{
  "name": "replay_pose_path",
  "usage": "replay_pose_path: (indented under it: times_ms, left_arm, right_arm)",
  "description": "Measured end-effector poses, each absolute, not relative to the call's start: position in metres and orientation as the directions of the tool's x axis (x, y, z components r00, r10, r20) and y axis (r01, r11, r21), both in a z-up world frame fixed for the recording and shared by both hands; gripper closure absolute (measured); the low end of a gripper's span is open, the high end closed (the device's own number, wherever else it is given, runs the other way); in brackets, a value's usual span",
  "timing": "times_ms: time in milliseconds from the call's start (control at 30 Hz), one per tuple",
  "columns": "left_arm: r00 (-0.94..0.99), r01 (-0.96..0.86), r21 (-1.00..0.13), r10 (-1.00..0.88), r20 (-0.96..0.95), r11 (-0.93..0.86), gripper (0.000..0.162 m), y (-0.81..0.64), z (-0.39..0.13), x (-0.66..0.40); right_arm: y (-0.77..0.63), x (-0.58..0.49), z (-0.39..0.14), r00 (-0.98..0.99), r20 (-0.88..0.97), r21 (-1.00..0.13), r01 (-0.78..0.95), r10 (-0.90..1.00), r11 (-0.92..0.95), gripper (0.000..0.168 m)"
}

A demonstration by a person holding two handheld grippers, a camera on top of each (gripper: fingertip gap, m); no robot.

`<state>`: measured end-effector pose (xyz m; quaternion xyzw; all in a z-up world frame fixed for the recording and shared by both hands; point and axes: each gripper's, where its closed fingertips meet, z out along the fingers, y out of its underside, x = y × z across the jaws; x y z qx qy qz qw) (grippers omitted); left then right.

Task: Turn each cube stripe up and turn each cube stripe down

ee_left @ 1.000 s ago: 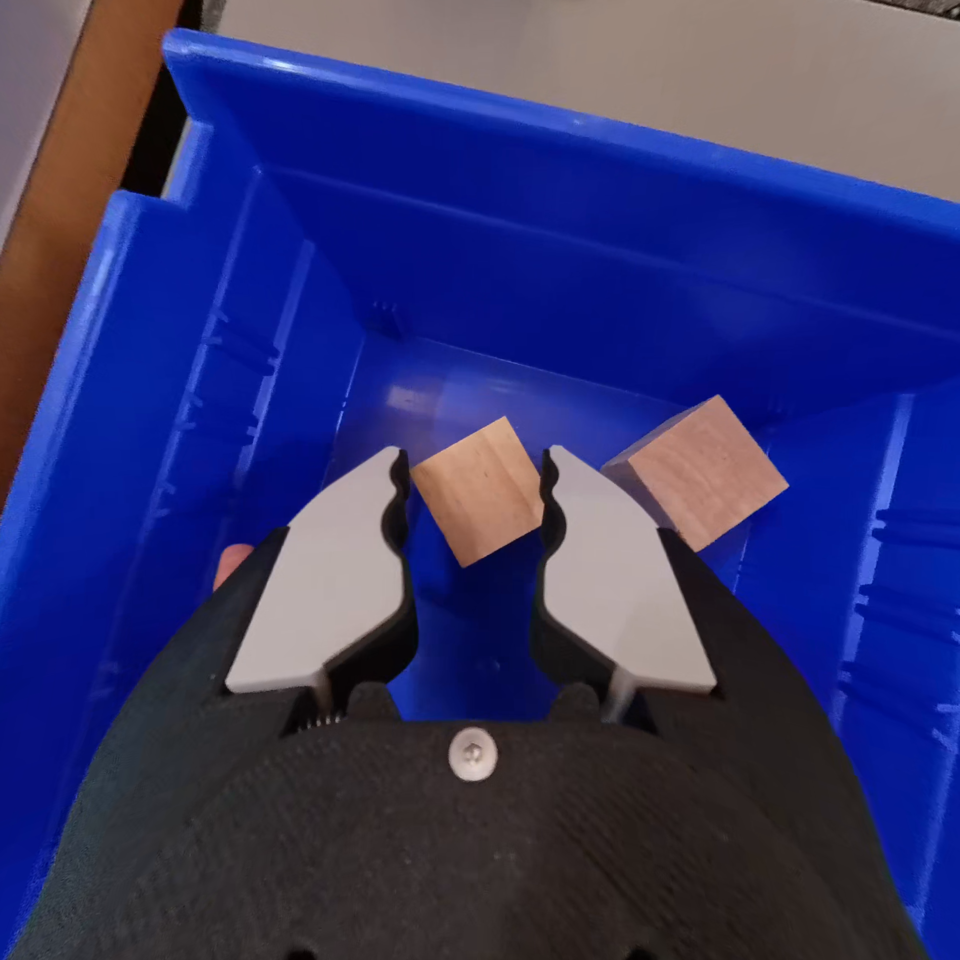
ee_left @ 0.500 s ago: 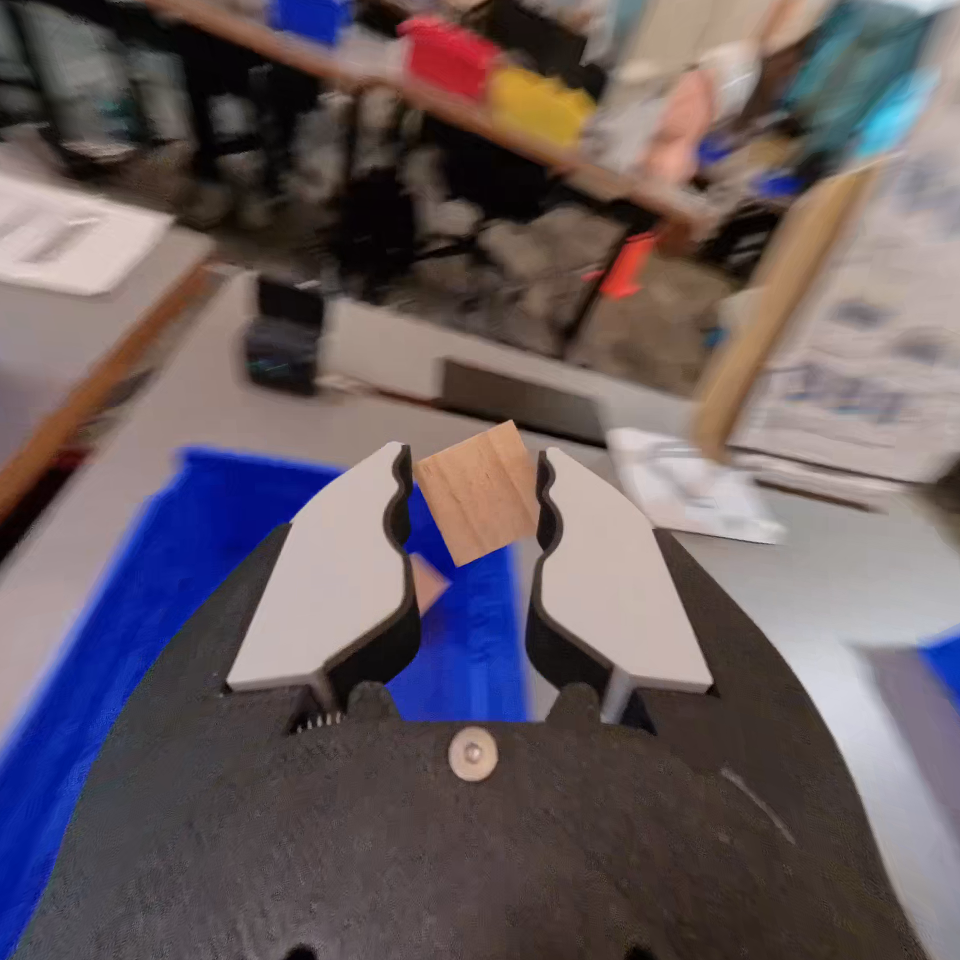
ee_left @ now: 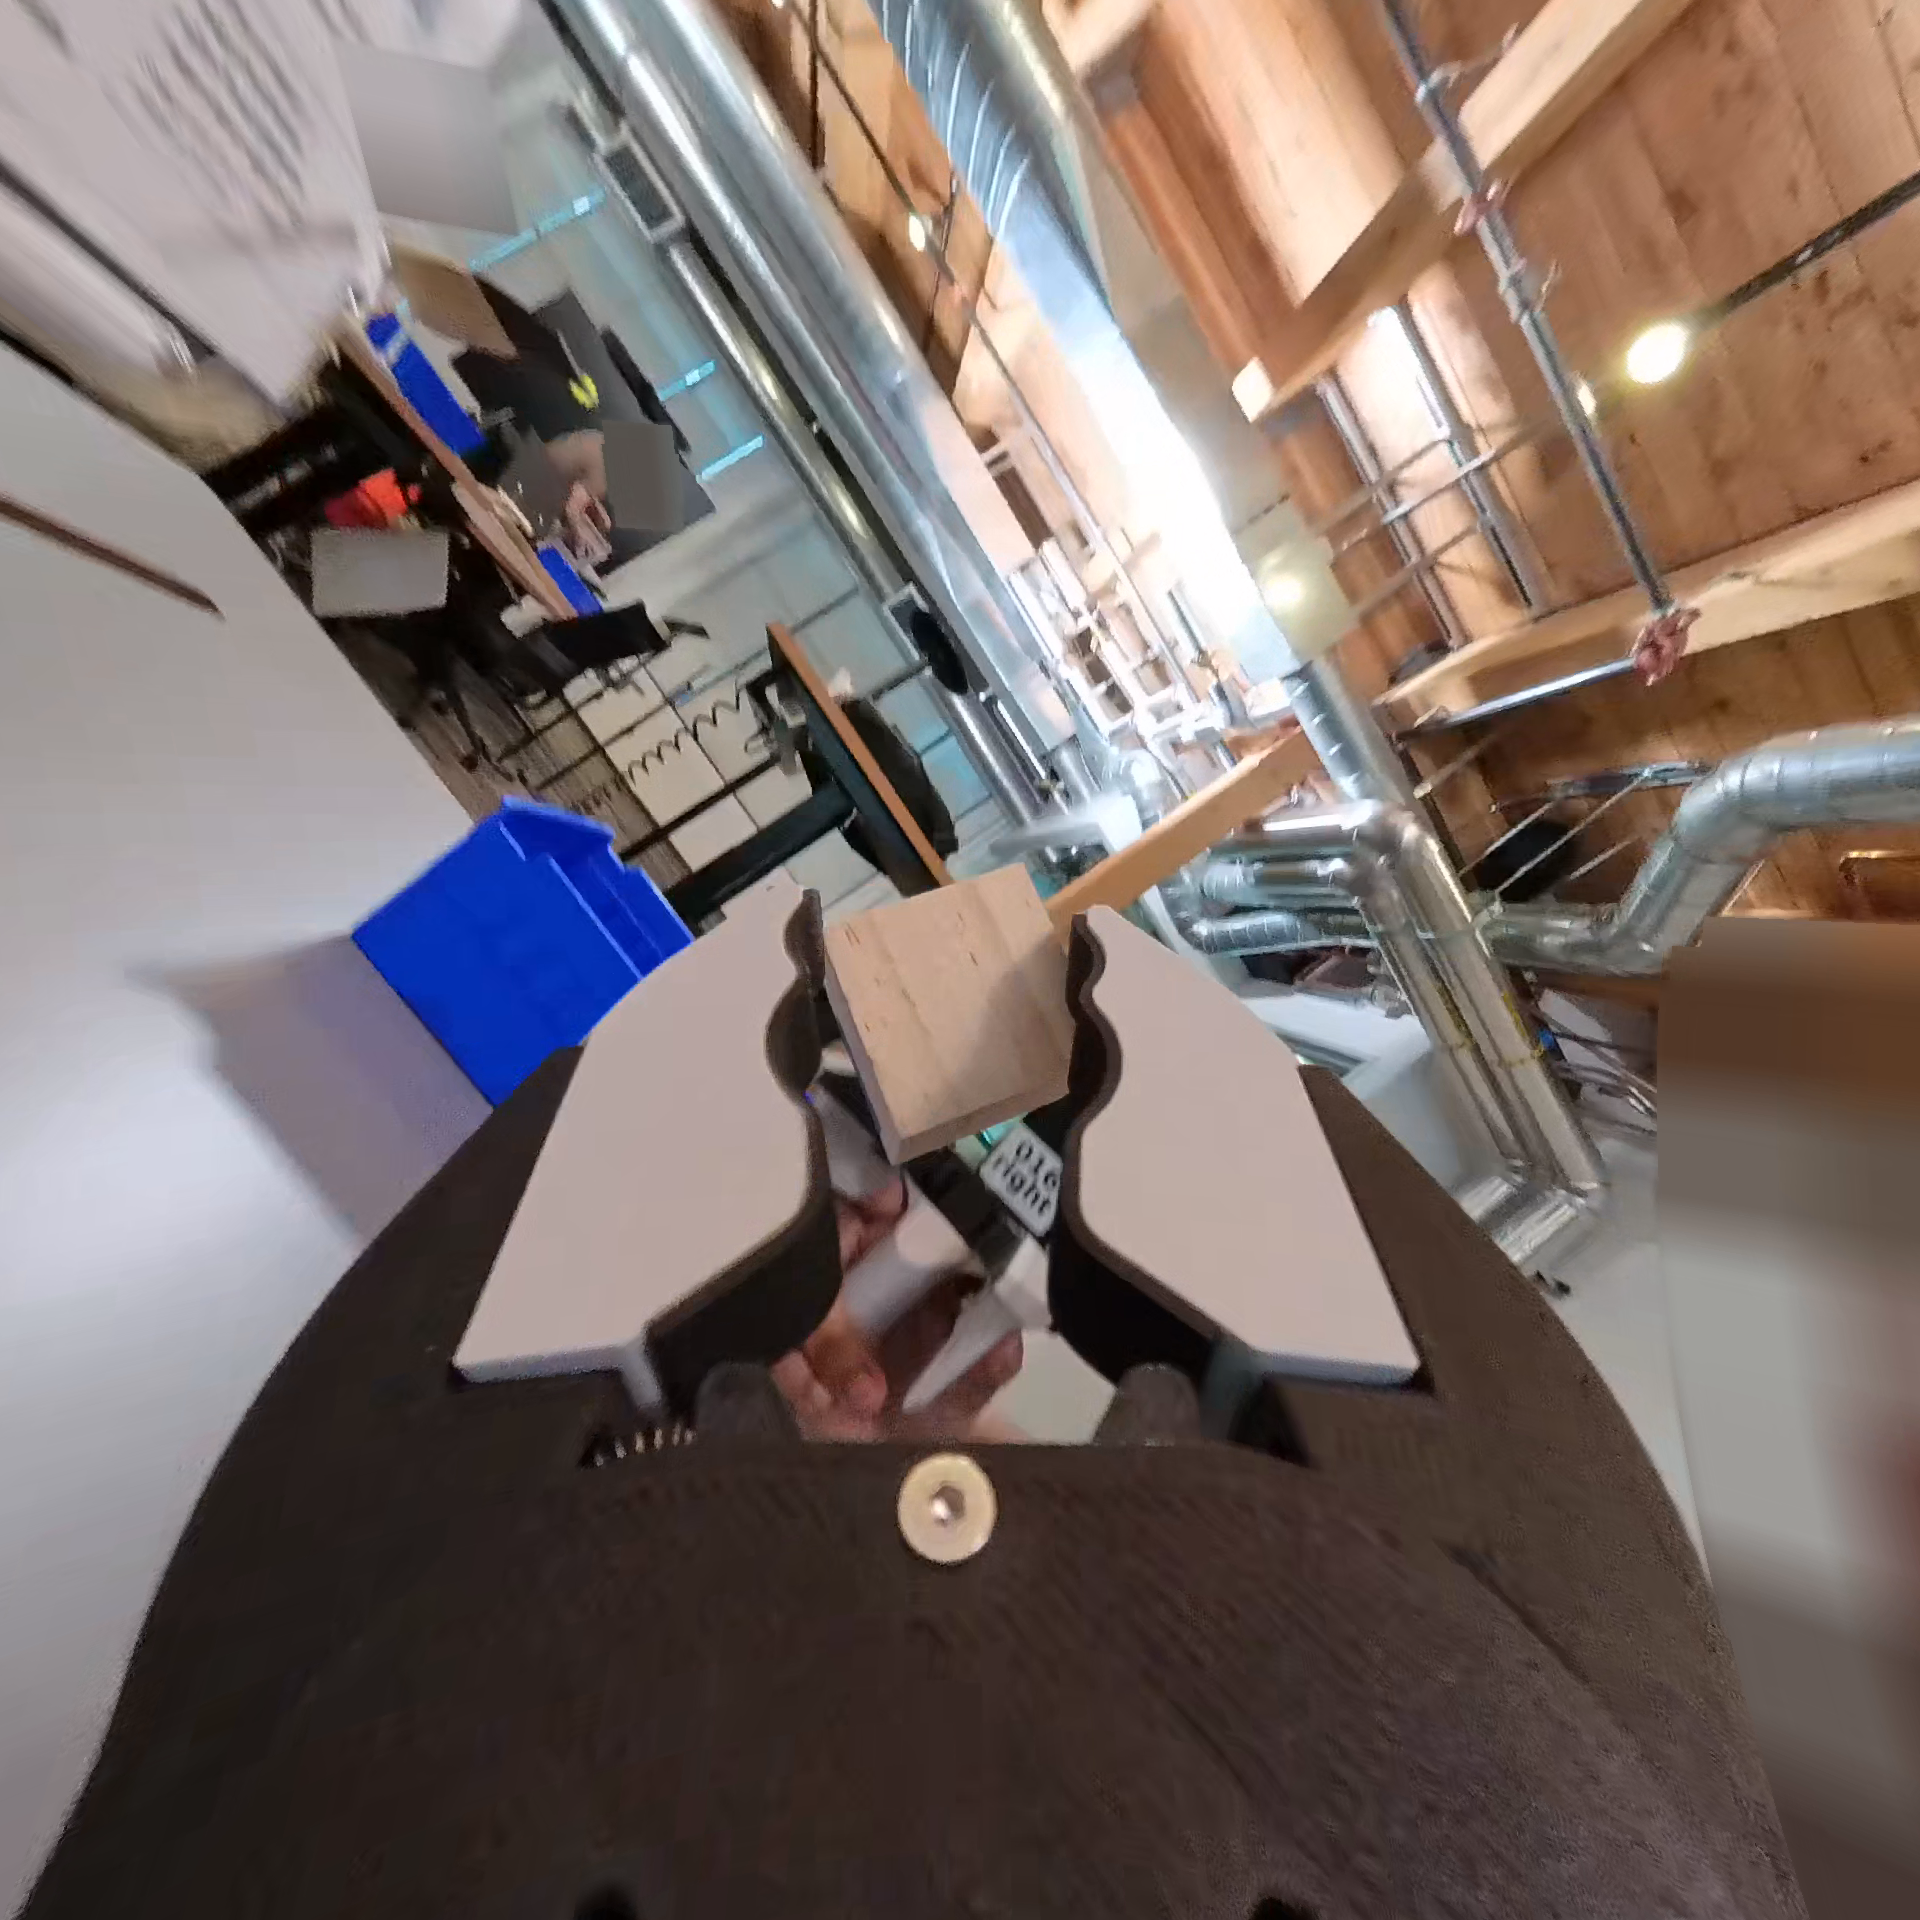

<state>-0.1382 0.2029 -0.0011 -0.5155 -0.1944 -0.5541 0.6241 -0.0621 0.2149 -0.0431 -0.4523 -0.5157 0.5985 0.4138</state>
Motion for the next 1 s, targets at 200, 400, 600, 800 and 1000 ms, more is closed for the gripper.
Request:
replay_pose_path:
  times_ms: [200,400,600,800,1000]
  left_arm:
    - [0.218,0.923,-0.344,-0.507,0.834,-0.170,0.117,0.208,-0.028,-0.109]
    - [0.183,0.968,-0.242,-0.468,0.865,-0.069,0.162,0.201,-0.041,-0.122]
    - [0.366,0.907,-0.417,-0.369,0.854,-0.065,0.162,0.208,-0.044,-0.111]
    - [0.499,0.830,-0.549,-0.307,0.810,-0.100,0.162,0.208,-0.058,-0.117]
    - [0.648,0.670,-0.701,-0.269,0.713,-0.244,0.144,0.220,-0.088,-0.092]
  right_arm:
    - [0.217,-0.069,-0.047,-0.292,-0.077,-0.996,-0.016,0.953,-0.085,0.097]
    - [0.192,-0.080,-0.056,-0.310,0.039,-0.999,0.003,0.950,0.042,0.111]
    - [0.204,-0.093,-0.061,-0.207,0.052,-0.995,0.067,0.977,0.067,0.154]
    - [0.251,-0.071,-0.050,-0.109,0.047,-0.996,0.066,0.993,0.055,0.134]
    - [0.298,-0.047,-0.023,0.002,-0.027,-0.999,-0.045,1.000,-0.027,0.131]
